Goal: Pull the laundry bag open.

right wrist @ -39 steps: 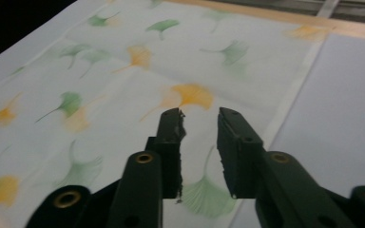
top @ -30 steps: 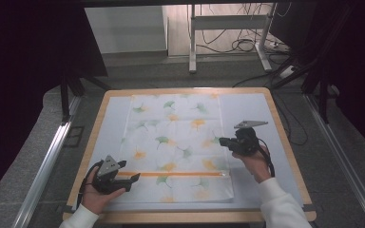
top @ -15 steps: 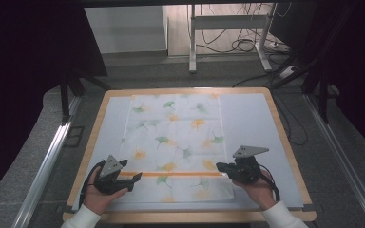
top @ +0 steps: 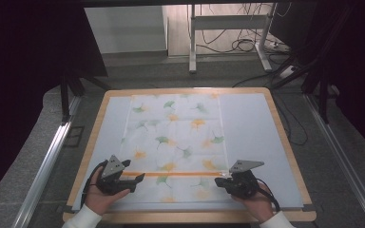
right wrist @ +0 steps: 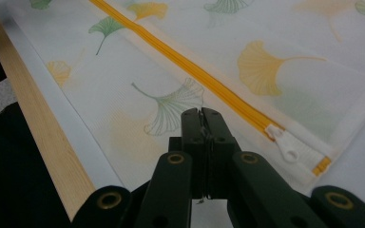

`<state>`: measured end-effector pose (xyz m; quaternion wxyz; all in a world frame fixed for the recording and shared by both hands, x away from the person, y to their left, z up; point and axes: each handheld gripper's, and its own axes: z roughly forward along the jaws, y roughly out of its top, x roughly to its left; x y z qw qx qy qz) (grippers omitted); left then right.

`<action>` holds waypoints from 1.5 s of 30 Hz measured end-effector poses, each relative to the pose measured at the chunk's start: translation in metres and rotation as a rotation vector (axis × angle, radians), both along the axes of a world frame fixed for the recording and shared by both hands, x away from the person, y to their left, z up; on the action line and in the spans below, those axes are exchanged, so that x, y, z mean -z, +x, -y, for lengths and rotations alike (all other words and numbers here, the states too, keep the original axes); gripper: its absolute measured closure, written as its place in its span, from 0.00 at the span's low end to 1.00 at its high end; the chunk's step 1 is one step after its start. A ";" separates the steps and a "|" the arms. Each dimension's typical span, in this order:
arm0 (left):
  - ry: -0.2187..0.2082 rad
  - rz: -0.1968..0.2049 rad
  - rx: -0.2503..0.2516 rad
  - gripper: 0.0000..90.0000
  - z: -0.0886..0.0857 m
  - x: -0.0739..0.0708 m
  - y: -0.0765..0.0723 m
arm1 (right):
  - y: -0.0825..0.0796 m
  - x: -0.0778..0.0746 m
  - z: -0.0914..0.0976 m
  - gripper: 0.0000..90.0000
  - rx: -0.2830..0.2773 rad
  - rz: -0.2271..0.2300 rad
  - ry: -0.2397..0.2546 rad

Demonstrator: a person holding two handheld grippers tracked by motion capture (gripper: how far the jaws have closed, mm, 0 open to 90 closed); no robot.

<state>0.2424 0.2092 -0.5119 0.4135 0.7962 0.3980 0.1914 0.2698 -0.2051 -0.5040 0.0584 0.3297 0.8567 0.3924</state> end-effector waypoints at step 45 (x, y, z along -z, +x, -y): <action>0.035 -0.017 0.247 0.36 0.122 -0.019 0.033 | -0.007 0.010 0.021 0.98 0.051 -0.037 -0.058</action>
